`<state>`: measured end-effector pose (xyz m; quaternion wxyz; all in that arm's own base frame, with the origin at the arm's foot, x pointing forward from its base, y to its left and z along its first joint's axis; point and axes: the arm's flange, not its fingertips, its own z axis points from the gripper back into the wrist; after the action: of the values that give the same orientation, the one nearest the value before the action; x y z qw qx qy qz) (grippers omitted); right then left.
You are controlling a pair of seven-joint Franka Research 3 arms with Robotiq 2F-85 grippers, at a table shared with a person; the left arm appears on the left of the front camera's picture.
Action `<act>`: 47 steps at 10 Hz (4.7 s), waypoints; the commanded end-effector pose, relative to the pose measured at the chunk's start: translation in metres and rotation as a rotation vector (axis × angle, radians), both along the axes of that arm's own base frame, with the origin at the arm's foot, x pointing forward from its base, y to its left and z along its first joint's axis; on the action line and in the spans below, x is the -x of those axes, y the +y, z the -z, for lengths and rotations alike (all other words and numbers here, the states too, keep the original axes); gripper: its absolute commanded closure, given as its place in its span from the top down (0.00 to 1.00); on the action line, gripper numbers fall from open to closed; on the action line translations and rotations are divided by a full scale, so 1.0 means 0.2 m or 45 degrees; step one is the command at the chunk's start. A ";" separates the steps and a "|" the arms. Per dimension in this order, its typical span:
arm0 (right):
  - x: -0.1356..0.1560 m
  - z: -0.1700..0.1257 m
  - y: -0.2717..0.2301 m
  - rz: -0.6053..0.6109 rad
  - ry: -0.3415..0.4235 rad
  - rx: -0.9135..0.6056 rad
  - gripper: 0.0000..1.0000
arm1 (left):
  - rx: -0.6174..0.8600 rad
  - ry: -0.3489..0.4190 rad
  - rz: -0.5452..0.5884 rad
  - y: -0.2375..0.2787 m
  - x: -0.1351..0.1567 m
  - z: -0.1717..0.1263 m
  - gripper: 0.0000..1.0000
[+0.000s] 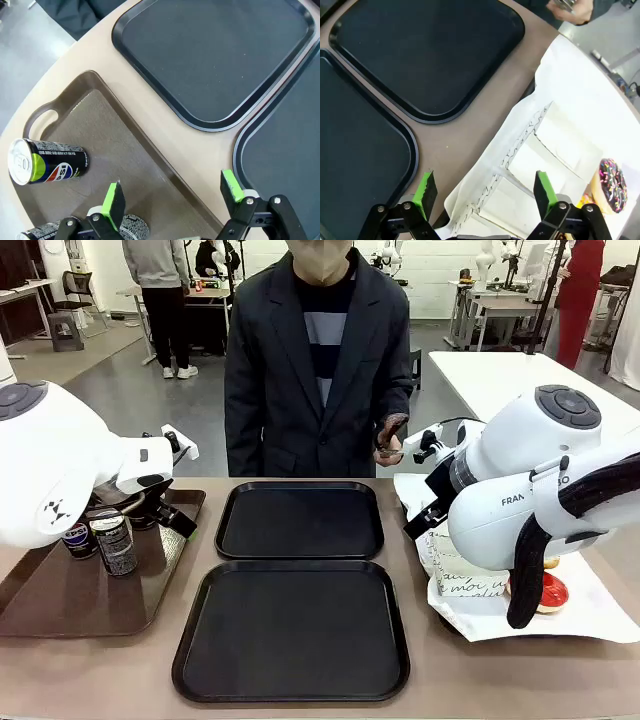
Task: Set up donuts and drinks on trays.
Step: Pick up one Pepsi coke and place it on the Flat Tray.
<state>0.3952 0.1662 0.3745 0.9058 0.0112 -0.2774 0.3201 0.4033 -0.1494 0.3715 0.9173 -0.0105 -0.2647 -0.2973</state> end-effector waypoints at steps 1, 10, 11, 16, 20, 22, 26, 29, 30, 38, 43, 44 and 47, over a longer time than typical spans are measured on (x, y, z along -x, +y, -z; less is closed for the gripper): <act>0.00 0.00 0.00 0.000 0.000 0.000 1.00 | 0.000 0.000 0.000 0.00 0.00 0.00 1.00; 0.00 0.00 0.00 0.000 0.000 0.000 1.00 | 0.000 0.000 0.000 0.00 0.00 0.00 1.00; 0.00 0.00 0.00 0.000 0.000 0.000 1.00 | 0.000 0.000 0.000 0.00 0.00 0.00 1.00; 0.13 -0.04 -0.08 -0.003 -0.017 0.038 1.00 | -0.014 0.011 0.097 0.05 0.17 -0.09 1.00; 0.82 -0.23 -0.49 0.022 -0.024 0.093 1.00 | -0.348 0.088 0.131 0.30 0.80 -0.22 1.00; 0.98 -0.20 -0.54 -0.024 -0.029 0.133 1.00 | -0.263 0.088 0.145 0.32 0.97 -0.22 1.00; 0.31 -0.67 -0.30 0.031 0.003 0.095 1.00 | -0.315 0.119 0.112 0.13 0.30 -0.48 1.00; 0.16 -0.70 -0.87 0.250 0.522 -0.828 1.00 | 0.455 0.309 0.067 0.47 0.28 -0.58 1.00; 0.15 -0.71 -1.04 0.317 0.559 -1.070 1.00 | 0.720 0.293 0.056 0.59 0.30 -0.58 1.00; 0.33 -0.41 -2.02 0.581 0.617 -1.759 1.00 | 1.495 0.244 -0.450 1.60 0.50 -0.44 1.00; 0.35 -0.26 -2.14 0.785 0.712 -1.586 1.00 | 1.498 0.272 -0.622 1.78 0.59 -0.35 1.00; 0.35 -0.28 -2.15 0.833 0.616 -1.595 1.00 | 1.381 0.289 -0.605 1.69 0.58 -0.37 1.00; 0.35 -0.23 -2.12 0.741 0.732 -1.616 1.00 | 1.505 0.288 -0.635 1.79 0.61 -0.36 1.00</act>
<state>0.3254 -0.2593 0.4232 0.8126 0.5340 -0.1577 -0.1723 0.2821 0.2061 0.4441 0.8288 -0.4734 -0.2716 0.1236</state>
